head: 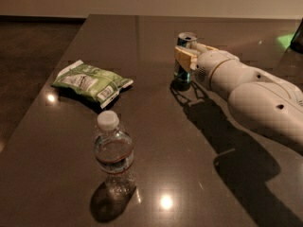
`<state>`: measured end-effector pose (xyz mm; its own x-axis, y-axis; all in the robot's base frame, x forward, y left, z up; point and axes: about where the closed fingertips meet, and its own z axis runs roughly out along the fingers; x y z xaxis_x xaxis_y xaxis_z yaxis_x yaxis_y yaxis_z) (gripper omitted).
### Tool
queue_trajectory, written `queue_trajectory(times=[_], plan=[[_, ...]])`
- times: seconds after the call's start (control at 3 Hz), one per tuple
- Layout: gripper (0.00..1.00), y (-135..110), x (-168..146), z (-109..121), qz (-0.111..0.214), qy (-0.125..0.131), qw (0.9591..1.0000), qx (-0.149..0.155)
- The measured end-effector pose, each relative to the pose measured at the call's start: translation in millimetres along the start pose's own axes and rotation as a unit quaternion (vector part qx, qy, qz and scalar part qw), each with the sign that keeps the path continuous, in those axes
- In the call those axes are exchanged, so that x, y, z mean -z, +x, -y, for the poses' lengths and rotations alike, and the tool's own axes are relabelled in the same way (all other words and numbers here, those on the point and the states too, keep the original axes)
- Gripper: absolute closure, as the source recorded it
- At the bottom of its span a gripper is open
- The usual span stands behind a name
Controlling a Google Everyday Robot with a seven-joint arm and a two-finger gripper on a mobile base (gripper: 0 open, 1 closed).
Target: Place redbull can upright
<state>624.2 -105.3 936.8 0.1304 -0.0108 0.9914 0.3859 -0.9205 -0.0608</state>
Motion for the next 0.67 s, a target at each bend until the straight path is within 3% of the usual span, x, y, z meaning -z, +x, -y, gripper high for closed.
queue_trajectory(times=[0.33,0.67], plan=[[1.00,-13.6,1.0,-1.9,-0.007,-0.009,0.9999,0.006],[0.84,-18.6,3.1,-5.1,-0.023,-0.023,0.9994,0.014]])
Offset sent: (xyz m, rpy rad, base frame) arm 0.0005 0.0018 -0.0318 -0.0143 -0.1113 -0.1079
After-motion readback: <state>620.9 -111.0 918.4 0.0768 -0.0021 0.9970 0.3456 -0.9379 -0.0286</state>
